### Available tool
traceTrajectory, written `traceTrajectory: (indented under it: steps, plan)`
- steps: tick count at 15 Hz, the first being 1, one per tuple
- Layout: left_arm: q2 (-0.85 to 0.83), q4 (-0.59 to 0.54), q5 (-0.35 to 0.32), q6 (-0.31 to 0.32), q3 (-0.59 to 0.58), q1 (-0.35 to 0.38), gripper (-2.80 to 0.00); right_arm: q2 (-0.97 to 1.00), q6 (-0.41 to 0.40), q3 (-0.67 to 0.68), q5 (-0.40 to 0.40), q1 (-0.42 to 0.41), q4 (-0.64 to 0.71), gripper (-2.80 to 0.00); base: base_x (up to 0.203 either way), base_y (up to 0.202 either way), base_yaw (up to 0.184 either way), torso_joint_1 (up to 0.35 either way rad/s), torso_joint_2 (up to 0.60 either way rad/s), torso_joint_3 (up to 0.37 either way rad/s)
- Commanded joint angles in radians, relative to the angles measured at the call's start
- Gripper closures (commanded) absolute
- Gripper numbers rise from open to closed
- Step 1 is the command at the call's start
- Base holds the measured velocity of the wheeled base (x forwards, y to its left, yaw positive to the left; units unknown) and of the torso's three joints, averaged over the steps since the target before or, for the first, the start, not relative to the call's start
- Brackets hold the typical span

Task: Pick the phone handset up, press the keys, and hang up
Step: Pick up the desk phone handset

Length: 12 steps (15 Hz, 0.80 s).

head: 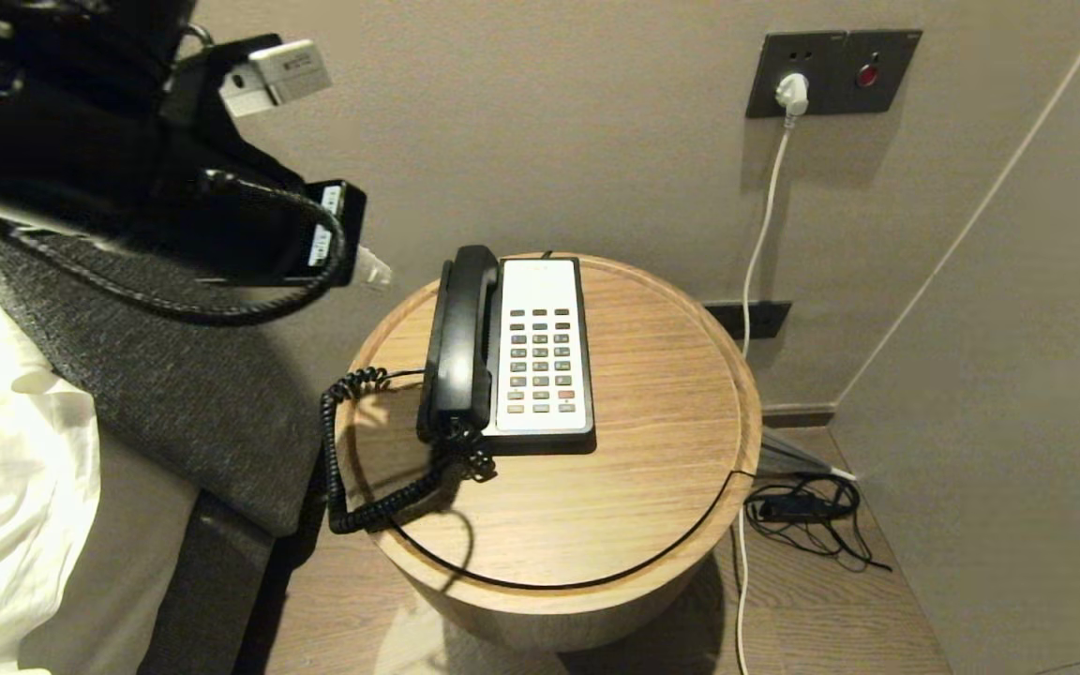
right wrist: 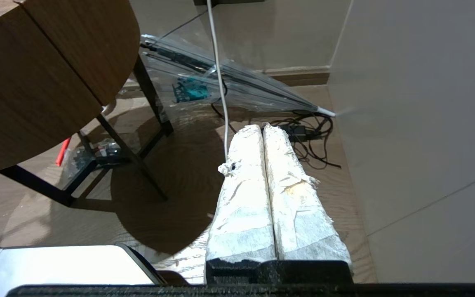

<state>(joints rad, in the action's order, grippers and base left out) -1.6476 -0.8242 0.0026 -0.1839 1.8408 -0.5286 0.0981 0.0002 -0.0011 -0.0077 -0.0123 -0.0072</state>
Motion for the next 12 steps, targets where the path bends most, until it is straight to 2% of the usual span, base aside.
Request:
traceTrajectory:
  steps: [1,6,10,12]
  plan:
    - [-0.077,-0.006,0.127,0.021,0.028,-0.061,0.00,0.002,0.000,0.001,0.000,0.000,0.000,0.00,0.000,0.000,0.000,0.000,0.00,0.000]
    - [-0.124,-0.096,0.351,0.080,0.077,-0.129,0.00,0.002,0.000,0.001,0.000,0.000,0.000,0.00,0.000,0.000,0.000,0.000,0.00,0.000]
    - [-0.131,-0.079,0.354,0.027,0.083,-0.146,0.00,0.002,0.000,0.001,0.000,0.000,0.000,0.00,0.000,0.000,0.000,0.000,0.00,0.000]
    - [-0.147,-0.062,0.341,-0.028,0.083,-0.148,0.00,0.002,0.000,0.001,0.000,0.000,0.000,0.00,0.000,0.000,0.000,0.000,0.00,0.000]
